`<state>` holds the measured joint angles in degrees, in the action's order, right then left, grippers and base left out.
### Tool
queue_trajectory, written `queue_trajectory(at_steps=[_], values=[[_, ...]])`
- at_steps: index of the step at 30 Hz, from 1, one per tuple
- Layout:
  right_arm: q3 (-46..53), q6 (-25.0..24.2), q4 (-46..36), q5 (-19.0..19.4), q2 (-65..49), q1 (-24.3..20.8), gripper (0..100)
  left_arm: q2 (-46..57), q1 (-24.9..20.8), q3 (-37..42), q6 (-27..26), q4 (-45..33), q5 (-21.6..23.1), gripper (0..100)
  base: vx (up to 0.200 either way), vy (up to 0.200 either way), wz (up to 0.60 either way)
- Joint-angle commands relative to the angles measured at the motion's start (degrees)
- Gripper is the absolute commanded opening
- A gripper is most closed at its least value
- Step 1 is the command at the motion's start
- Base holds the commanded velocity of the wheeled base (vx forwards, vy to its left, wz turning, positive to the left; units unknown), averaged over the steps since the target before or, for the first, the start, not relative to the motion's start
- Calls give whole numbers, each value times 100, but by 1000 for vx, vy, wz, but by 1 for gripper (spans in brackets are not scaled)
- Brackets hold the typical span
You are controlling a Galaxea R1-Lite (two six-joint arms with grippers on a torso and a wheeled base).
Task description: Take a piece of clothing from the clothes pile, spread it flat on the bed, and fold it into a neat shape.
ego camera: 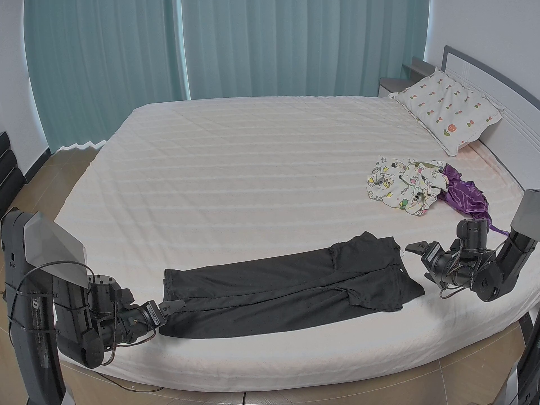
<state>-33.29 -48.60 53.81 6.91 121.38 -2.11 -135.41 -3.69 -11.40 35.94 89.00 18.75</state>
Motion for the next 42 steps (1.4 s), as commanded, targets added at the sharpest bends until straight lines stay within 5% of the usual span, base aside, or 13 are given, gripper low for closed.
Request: queue_trajectory(at_steps=[1, 9, 18, 26, 38, 39, 42], values=[[69, 53, -116, -14, -352, -123, 100, -91, -105, -29, 247, 100, -3, 100, 0, 0, 0], [657, -105, -239, 240, -458, -114, 100, 296, -202, 226, 484, 100, -293, 100, 0, 0, 0], [947, -70, 552, 258, 123, -185, 100, 243, -386, 498, 933, 100, -820, 100, 0, 0, 0], [1246, -53, 1395, 223, 536, -246, 100, -319, -975, 419, 906, 100, -1892, 100, 0, 0, 0], [1281, -61, 1413, 223, 509, -246, 100, -398, -1002, 296, 783, 100, -1989, 100, 0, 0, 0], [1273, -53, 1413, 214, 527, -246, 100, -416, -1002, 296, 774, 100, -2016, 0, 0, 0, 0], [1281, -44, 1413, 205, 527, -229, 100, -495, -1002, 314, 704, 100, -2112, 0, 0, 0, 0]])
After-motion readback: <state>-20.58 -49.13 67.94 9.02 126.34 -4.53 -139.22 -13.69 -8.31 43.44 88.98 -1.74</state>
